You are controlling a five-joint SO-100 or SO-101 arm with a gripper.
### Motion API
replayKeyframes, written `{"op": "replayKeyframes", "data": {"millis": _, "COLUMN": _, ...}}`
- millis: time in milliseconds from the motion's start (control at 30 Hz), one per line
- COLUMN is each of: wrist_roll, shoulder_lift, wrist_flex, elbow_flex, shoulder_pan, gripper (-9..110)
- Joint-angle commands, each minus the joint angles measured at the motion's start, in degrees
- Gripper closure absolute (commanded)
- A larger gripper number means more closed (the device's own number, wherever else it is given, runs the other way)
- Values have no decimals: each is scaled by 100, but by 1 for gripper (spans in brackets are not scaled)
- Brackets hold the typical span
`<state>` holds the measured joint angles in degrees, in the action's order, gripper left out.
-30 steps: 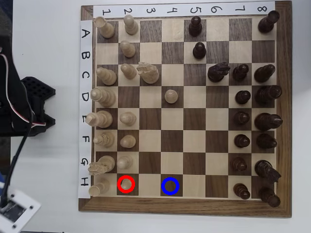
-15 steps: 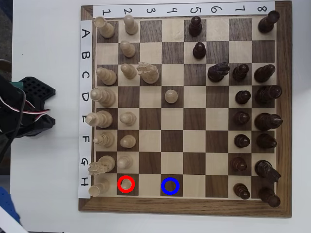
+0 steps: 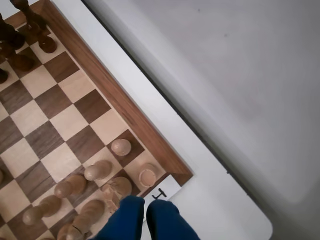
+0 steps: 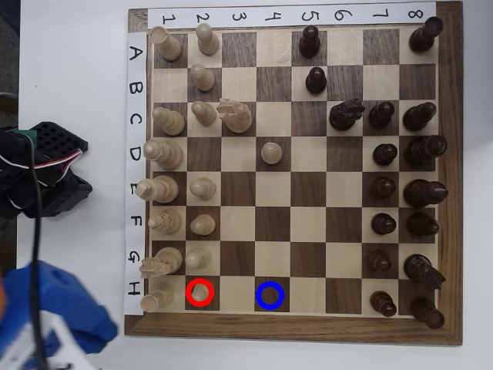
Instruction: Move the piece to destination
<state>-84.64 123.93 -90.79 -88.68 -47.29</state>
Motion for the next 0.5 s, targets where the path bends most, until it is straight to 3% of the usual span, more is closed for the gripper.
{"op": "replayKeyframes", "data": {"millis": 0, "wrist_roll": -1441, "shoulder_lift": -642, "wrist_flex": 229, "elbow_flex": 185, "shoulder_pan": 747, "gripper": 101}}
{"op": "replayKeyframes", "data": {"millis": 467, "wrist_roll": -2118, "shoulder_lift": -1081, "wrist_flex": 817, "elbow_flex": -1063, "shoulder_pan": 1187, "gripper": 93}}
